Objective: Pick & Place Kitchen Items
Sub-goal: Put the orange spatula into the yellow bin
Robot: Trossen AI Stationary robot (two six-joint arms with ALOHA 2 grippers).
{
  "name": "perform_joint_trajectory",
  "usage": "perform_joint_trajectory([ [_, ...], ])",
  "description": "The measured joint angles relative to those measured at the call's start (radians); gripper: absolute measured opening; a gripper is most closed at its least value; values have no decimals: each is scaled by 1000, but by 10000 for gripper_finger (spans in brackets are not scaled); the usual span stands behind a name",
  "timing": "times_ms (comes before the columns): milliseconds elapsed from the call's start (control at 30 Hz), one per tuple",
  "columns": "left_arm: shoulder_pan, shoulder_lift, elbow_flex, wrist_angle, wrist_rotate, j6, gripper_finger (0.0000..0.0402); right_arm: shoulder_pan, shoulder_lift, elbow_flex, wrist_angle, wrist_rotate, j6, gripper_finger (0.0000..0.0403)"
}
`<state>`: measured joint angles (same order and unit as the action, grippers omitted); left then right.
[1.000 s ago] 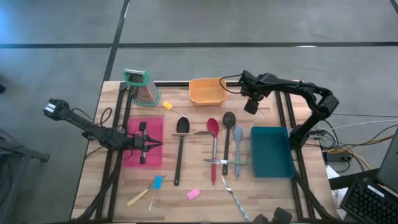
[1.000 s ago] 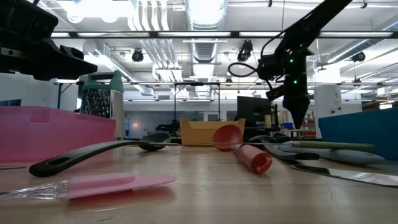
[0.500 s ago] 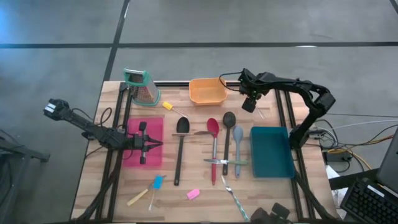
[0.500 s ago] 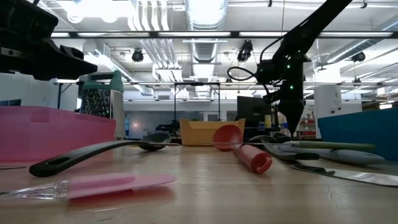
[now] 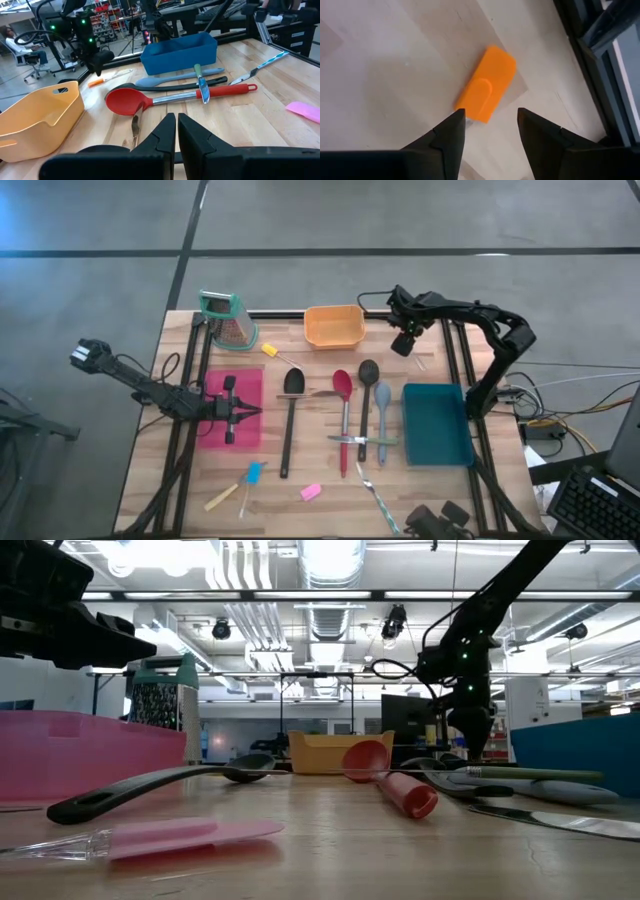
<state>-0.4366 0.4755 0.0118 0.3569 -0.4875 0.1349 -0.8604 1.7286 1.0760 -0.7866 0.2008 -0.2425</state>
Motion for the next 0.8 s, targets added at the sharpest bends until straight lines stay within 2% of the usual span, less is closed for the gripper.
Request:
perform_joint_trajectory([
  [400,0,0,0,0,0,0,23,-3,88,0,49,7,3,200],
  [800,0,0,0,-1,0,0,23,-6,102,1,55,5,-5,156],
])
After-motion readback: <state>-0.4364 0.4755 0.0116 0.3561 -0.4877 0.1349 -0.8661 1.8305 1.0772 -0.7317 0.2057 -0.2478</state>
